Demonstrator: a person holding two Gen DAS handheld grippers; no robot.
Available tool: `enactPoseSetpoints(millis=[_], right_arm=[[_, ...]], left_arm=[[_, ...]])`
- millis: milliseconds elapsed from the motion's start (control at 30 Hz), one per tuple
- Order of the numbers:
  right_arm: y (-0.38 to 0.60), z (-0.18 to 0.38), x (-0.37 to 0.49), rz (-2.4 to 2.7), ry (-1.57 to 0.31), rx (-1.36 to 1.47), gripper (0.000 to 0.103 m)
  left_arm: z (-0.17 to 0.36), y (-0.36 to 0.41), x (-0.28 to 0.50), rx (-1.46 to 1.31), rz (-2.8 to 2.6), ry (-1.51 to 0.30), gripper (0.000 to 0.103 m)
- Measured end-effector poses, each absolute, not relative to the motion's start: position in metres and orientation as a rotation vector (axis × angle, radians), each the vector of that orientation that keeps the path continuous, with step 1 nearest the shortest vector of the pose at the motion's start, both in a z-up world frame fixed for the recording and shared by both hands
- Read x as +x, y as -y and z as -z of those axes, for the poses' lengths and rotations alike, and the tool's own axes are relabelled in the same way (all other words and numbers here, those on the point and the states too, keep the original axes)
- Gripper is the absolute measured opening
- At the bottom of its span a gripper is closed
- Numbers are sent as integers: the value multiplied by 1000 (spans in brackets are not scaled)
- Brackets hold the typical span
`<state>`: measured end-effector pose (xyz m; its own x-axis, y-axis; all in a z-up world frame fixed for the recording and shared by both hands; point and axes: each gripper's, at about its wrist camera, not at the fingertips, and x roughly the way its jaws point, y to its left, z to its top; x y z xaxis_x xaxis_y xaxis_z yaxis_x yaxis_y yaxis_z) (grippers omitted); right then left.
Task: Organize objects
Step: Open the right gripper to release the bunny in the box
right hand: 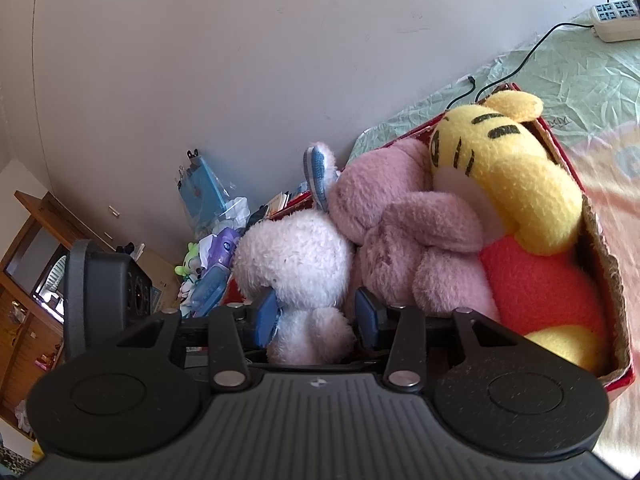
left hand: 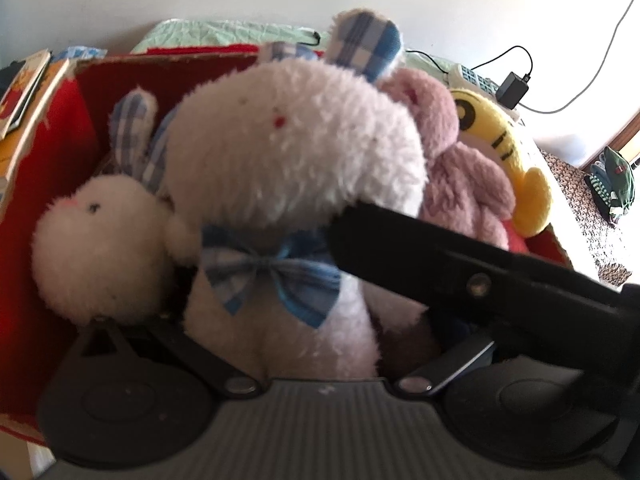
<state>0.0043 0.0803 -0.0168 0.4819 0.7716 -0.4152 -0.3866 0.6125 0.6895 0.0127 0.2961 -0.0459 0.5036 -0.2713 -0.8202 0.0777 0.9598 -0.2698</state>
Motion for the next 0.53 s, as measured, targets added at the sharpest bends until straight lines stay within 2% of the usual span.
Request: enactPoseSetpoints(millis=[533], right_arm=[[-80, 17, 5, -753, -776, 542, 44]], left_arm=[[49, -298, 19, -187, 255, -1012, 103]])
